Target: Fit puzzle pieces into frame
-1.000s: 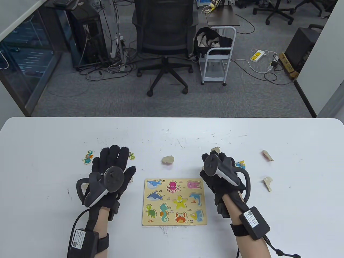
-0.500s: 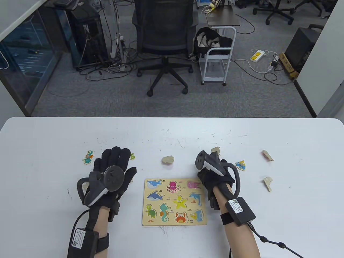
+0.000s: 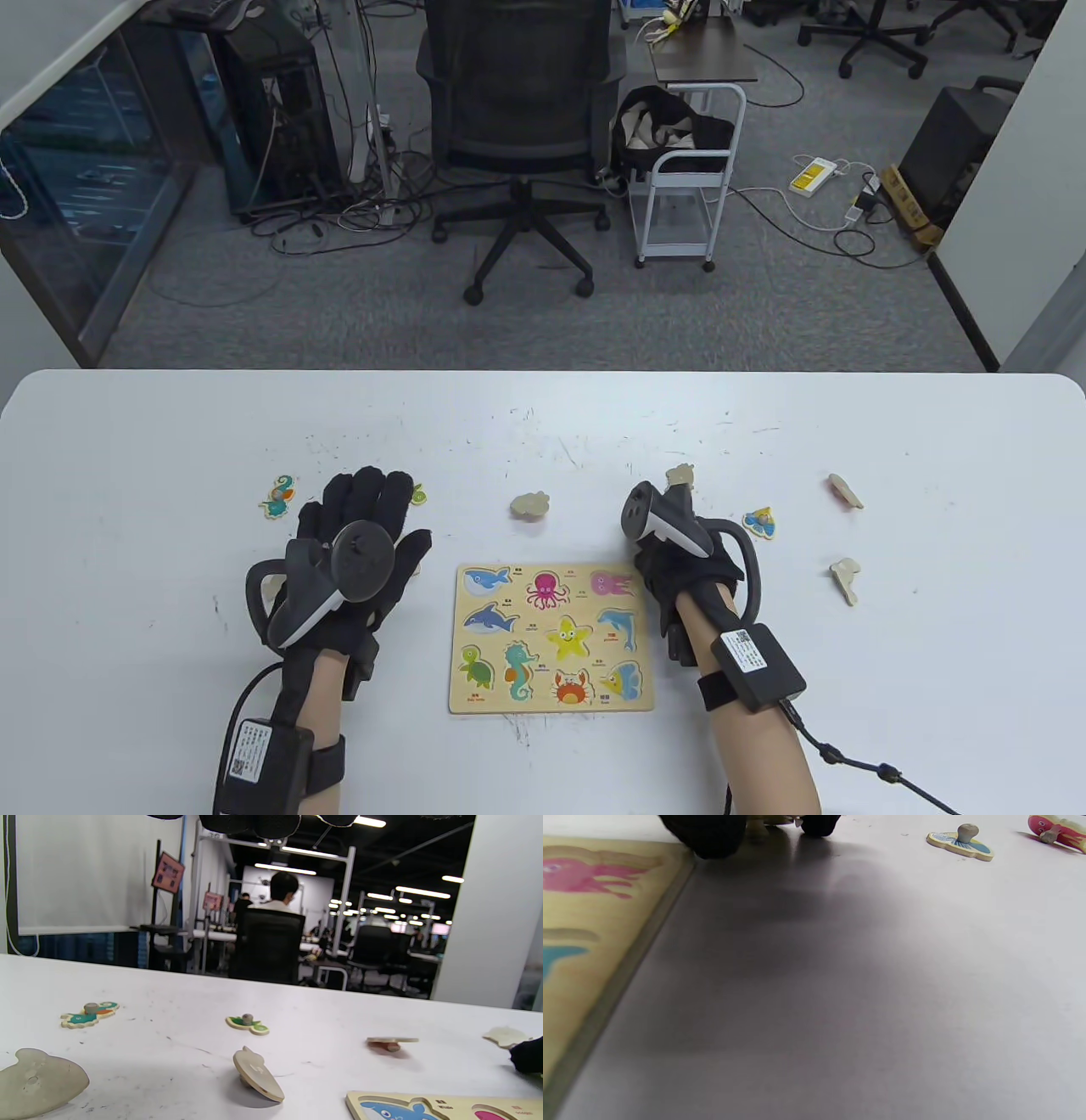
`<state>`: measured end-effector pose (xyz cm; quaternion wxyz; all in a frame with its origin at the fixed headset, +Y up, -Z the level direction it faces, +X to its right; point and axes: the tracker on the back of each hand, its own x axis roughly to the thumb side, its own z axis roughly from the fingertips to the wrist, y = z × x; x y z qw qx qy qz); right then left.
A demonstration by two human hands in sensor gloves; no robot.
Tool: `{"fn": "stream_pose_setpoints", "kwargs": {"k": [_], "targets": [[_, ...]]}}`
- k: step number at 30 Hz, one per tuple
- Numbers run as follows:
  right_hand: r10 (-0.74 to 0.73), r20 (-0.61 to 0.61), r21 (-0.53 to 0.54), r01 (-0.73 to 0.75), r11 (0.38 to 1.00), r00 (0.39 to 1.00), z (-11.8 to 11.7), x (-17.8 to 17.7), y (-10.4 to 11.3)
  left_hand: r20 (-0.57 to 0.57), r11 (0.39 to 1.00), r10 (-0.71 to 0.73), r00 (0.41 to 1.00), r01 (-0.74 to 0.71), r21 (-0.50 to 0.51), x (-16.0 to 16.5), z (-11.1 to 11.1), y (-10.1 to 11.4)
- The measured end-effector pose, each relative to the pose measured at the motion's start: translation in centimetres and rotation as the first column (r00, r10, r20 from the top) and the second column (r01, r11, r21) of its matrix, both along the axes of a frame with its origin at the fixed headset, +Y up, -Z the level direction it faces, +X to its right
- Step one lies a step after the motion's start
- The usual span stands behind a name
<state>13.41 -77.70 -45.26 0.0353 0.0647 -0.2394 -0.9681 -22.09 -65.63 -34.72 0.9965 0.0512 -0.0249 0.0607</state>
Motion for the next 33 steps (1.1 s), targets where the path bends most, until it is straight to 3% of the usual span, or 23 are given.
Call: {"fn": "stream_pose_setpoints", "kwargs": {"k": [10, 15, 22, 25, 29, 33], "targets": [[-0.075, 0.022, 0.056, 0.074, 0.996, 0.997, 0.1, 0.7, 0.6, 0.007, 1.000, -0.007, 1.000, 0.007, -0.009, 0.2, -0.1, -0.1], [-0.222, -0.020, 0.057, 0.223, 0.973, 0.975, 0.8, 1.7, 2.1, 0.017, 1.000, 0.003, 1.000, -0.003, -0.004, 0.4, -0.1, 0.0], [-0.438, -0.095, 0.079, 0.445, 0.892, 0.894, 2.8, 2.7, 4.8, 0.046, 0.999, 0.031, 0.998, -0.032, 0.018, 1.1, 0.2, 0.3], [-0.562, -0.111, 0.079, 0.571, 0.817, 0.819, 3.9, 2.8, 5.9, 0.064, 0.999, 0.051, 0.997, -0.052, 0.007, 1.5, 0.0, 0.1], [-0.752, -0.153, 0.069, 0.766, 0.639, 0.641, 5.6, 2.7, 7.1, 0.093, 0.998, 0.067, 0.993, -0.068, 0.001, 2.2, 0.0, 0.0], [-0.825, -0.212, 0.038, 0.848, 0.529, 0.524, 7.1, 1.9, 8.5, 0.151, 0.986, 0.165, 0.975, -0.164, -0.020, 2.8, 0.2, 0.3]]}}
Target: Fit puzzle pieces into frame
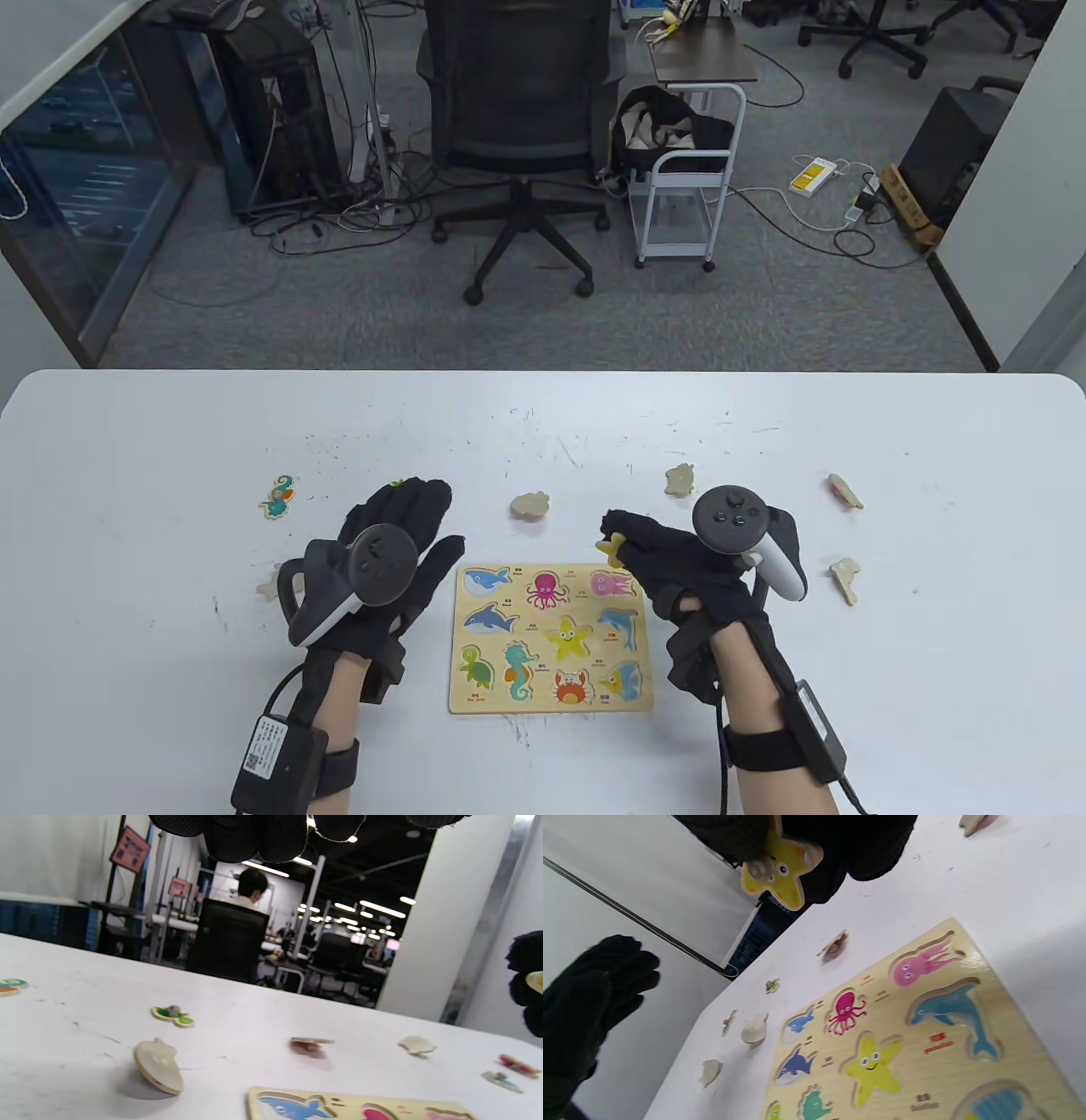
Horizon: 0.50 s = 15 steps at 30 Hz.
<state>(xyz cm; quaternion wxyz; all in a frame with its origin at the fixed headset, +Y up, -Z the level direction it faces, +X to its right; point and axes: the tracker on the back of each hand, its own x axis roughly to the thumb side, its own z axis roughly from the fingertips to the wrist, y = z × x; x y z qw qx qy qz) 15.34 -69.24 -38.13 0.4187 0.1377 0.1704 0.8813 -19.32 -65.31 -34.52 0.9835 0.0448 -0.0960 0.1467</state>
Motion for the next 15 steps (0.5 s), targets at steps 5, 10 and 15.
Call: {"fn": "stream_pose_setpoints", "kwargs": {"k": [5, 10, 15], "targets": [[-0.105, -0.065, 0.080, 0.110, 0.991, 0.992, 1.6, -1.5, 2.0, 0.119, 0.990, 0.135, 0.984, -0.130, -0.053, 1.4, 0.6, 0.7], [-0.266, -0.155, 0.125, 0.286, 0.950, 0.951, 2.7, -3.1, 3.0, 0.229, 0.955, 0.280, 0.932, -0.247, -0.163, 2.9, 0.7, 0.6], [-0.414, -0.163, 0.155, 0.437, 0.886, 0.896, 3.6, -4.2, 3.1, 0.286, 0.934, 0.337, 0.897, -0.281, -0.220, 3.7, 0.8, 0.5]]}}
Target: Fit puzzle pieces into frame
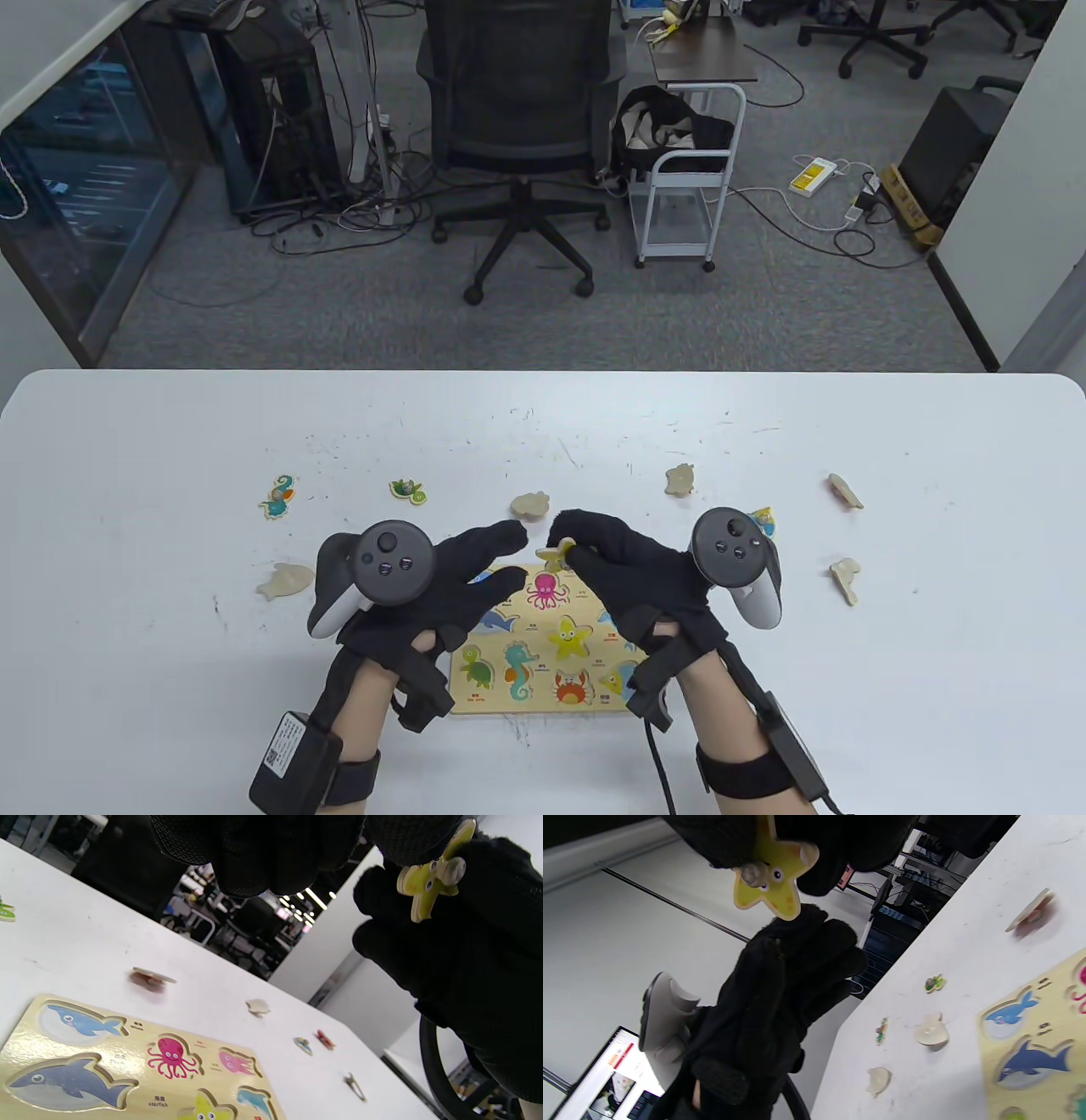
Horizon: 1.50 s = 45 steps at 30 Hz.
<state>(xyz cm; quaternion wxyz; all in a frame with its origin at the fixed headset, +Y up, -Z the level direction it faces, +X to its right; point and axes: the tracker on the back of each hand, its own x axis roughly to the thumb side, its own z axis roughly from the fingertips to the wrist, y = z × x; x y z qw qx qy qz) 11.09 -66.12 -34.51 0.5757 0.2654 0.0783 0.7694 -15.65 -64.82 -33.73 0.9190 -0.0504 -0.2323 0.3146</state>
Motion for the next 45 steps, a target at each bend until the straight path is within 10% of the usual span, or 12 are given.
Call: {"fn": "stream_pose_setpoints", "kwargs": {"k": [13, 32, 45], "targets": [[-0.121, 0.028, 0.006, 0.121, 0.993, 0.992, 1.0, -1.6, -0.9, 0.025, 0.990, 0.144, 0.989, -0.144, 0.010, 0.7, 0.2, 0.1], [0.307, 0.113, 0.027, -0.312, 0.950, 0.945, 1.4, -3.6, -1.9, -0.049, 0.969, 0.241, 0.969, -0.237, 0.069, -1.0, 0.3, 0.5], [0.279, 0.006, -0.052, -0.278, 0.959, 0.960, 0.5, -3.2, -2.6, -0.037, 0.980, 0.161, 0.986, -0.155, 0.126, -1.0, 0.2, 0.5]]}}
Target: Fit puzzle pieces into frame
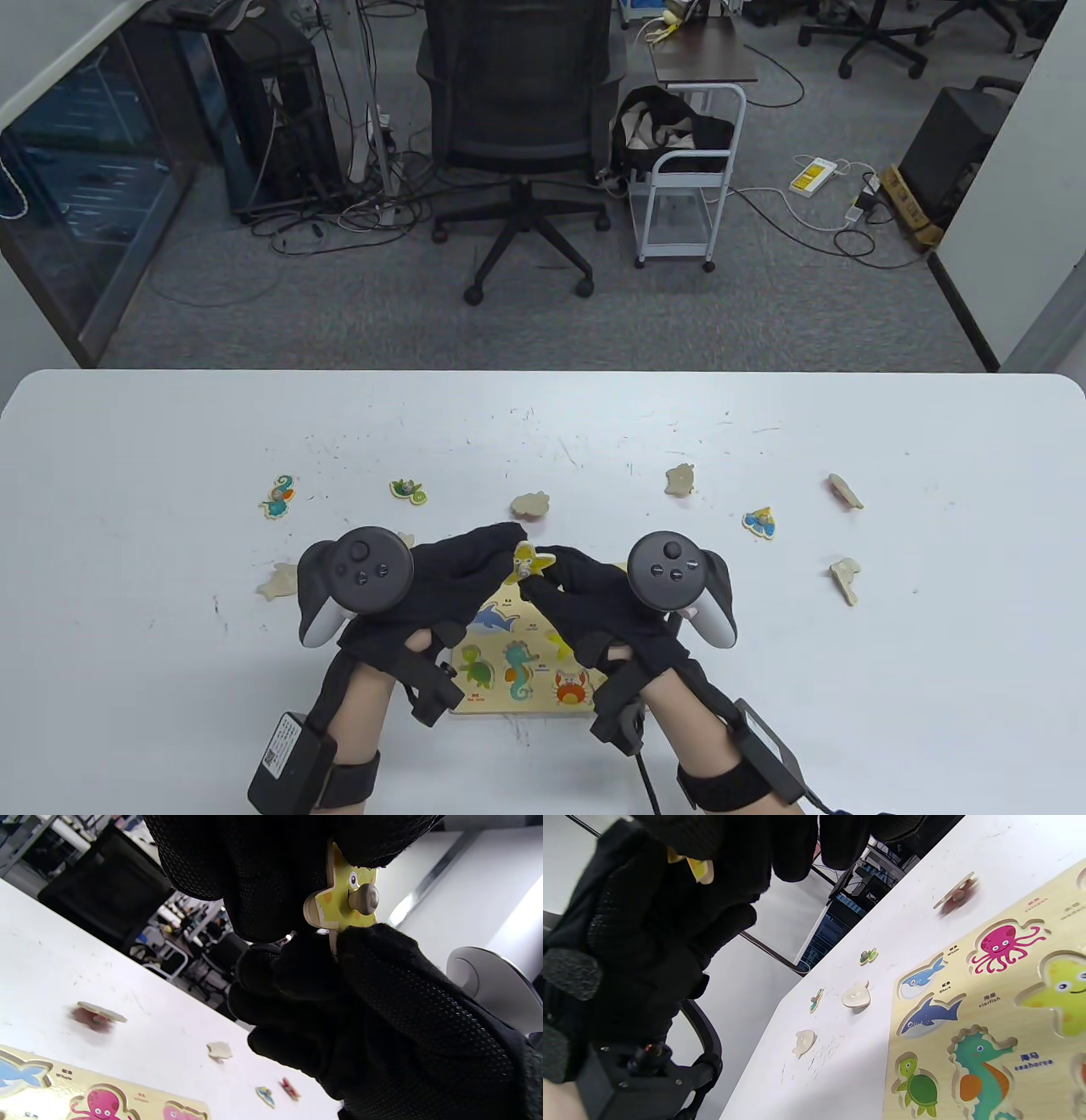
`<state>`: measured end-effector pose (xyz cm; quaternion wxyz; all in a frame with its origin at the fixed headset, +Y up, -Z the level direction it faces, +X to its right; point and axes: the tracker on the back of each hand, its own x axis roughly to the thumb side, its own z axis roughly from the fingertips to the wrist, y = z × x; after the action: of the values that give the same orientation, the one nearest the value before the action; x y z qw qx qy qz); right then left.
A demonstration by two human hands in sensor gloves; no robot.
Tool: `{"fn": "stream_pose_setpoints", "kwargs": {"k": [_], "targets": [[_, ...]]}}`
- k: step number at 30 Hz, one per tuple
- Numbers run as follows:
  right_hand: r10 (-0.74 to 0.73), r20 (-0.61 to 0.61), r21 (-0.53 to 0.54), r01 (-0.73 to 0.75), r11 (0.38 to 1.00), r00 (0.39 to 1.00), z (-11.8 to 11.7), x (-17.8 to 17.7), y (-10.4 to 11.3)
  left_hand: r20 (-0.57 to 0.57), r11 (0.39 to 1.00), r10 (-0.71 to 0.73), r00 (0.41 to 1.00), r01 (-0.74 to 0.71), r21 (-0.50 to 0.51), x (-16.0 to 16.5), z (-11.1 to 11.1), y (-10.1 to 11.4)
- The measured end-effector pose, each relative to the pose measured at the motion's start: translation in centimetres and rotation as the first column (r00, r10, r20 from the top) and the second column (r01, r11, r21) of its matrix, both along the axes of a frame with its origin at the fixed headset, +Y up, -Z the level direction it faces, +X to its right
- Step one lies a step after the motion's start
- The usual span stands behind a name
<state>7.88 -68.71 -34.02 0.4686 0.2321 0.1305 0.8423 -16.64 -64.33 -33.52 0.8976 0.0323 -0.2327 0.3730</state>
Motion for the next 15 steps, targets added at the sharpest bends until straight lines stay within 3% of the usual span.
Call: {"fn": "stream_pose_setpoints", "kwargs": {"k": [7, 11, 15], "targets": [[0.023, 0.044, 0.021, -0.024, 0.999, 0.999, 0.2, 1.0, 1.0, -0.074, 0.999, 0.030, 0.997, -0.031, -0.016, -0.7, -0.3, -0.3], [0.080, 0.161, 0.198, -0.111, 0.974, 0.984, 1.8, 1.2, 3.0, -0.105, 0.998, 0.029, 0.994, -0.034, -0.044, -1.0, -0.7, -0.7], [0.205, 0.316, 0.409, -0.327, 0.852, 0.927, 4.1, 0.3, 4.6, -0.117, 0.998, 0.003, 0.993, -0.011, -0.070, -1.0, -1.0, -1.2]]}}
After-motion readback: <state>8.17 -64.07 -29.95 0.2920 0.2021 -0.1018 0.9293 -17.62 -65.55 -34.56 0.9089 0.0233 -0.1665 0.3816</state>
